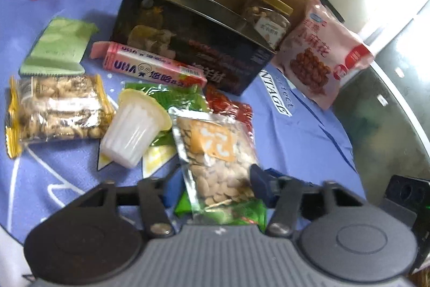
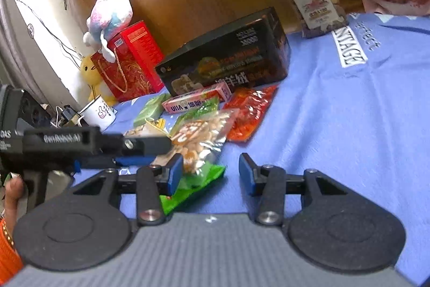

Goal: Organize snacks
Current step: 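Grasp the almond pack with orange label with the left gripper, then carry the almond pack over the black tin box and release it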

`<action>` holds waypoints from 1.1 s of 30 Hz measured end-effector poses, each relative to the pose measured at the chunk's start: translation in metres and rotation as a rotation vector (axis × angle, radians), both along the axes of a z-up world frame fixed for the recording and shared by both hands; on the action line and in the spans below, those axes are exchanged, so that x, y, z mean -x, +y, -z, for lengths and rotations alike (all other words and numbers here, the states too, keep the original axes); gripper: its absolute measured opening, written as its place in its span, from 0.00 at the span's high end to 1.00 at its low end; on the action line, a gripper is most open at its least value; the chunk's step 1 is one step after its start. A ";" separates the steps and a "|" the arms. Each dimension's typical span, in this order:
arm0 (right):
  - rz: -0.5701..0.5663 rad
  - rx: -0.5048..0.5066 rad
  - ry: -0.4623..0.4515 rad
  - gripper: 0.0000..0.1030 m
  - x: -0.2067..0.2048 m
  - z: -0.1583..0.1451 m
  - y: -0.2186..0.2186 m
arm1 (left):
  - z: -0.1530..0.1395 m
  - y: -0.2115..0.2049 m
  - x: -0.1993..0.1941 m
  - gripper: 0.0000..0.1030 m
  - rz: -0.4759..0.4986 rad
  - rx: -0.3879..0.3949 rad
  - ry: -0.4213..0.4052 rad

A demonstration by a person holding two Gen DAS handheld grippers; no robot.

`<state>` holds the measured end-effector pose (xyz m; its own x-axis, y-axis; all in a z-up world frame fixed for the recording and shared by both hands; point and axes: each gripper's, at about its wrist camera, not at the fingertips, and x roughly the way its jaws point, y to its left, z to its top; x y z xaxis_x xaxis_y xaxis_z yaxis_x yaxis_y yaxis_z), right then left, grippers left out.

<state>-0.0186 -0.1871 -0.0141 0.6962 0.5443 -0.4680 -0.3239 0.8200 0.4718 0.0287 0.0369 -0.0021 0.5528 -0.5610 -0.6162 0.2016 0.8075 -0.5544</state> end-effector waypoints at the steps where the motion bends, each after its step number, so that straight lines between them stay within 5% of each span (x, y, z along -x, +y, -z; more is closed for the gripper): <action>1: -0.004 0.008 0.000 0.53 -0.003 0.000 0.002 | 0.000 0.001 -0.001 0.61 -0.012 0.002 0.003; 5: -0.011 0.083 -0.041 0.71 -0.010 -0.006 0.016 | -0.014 0.007 0.004 0.64 -0.034 0.006 -0.038; 12: 0.013 0.121 -0.199 0.71 -0.005 -0.033 0.030 | -0.054 0.011 -0.011 0.64 -0.038 -0.008 -0.145; 18: 0.051 0.135 -0.260 0.71 -0.061 -0.066 0.035 | -0.083 0.011 -0.072 0.62 -0.051 -0.013 -0.211; 27: 0.110 0.173 -0.219 0.69 -0.152 -0.065 0.036 | -0.064 0.000 -0.158 0.60 -0.041 -0.062 -0.167; 33: 0.215 0.186 -0.230 0.57 -0.144 -0.053 0.016 | -0.060 0.006 -0.147 0.51 -0.061 -0.081 -0.187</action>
<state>0.1259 -0.1716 0.0388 0.8839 0.2947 -0.3631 -0.2153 0.9457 0.2433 0.1758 0.0429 0.0580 0.6932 -0.4763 -0.5409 0.2449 0.8615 -0.4448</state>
